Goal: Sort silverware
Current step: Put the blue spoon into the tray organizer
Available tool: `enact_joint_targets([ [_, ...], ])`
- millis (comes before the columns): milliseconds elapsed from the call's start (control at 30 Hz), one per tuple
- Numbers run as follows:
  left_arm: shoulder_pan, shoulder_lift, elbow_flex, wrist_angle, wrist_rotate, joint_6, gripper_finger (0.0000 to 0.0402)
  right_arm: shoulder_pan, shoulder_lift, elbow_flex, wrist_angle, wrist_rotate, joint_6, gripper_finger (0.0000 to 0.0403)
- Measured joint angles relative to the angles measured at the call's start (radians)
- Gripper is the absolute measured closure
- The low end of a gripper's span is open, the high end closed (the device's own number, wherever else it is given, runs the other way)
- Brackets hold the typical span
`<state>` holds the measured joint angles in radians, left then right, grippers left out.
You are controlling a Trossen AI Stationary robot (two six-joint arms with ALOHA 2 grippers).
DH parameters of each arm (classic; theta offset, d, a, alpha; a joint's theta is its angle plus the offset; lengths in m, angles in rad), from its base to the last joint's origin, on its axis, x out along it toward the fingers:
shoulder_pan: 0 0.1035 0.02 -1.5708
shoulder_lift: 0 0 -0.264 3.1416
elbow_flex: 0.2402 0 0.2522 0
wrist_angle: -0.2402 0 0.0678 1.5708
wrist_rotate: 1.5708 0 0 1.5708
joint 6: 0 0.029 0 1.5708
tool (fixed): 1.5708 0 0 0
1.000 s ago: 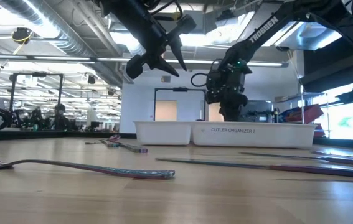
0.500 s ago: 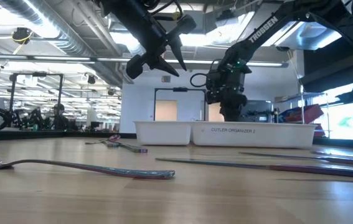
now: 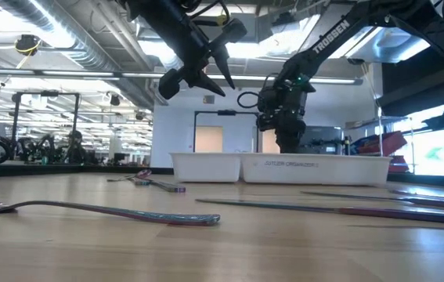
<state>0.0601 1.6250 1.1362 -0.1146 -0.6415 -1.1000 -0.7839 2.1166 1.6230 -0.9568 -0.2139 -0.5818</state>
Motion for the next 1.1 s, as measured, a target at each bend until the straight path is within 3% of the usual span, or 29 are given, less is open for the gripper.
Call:
enact_joint_targets([
  [133,0.0,0.0,0.0,0.0,-0.002,0.0,0.0311,0.041,0.0,0.0,0.016,0.008,-0.035,0.0304],
  [400,0.0,0.0,0.0,-0.001,-0.009,0.006,0.0311,0.158,0.0,0.0,0.053,0.088,-0.131,0.0396],
  [1000,0.003,0.0,0.0,-0.006,-0.018,0.038,0.0311,0.187,-0.052,0.001,0.159,0.194,-0.105,0.0403],
  [1100,0.009,0.0,0.0,-0.005,-0.02,0.039,0.0311,0.202,-0.056,0.0,0.175,0.24,-0.159,0.0403],
])
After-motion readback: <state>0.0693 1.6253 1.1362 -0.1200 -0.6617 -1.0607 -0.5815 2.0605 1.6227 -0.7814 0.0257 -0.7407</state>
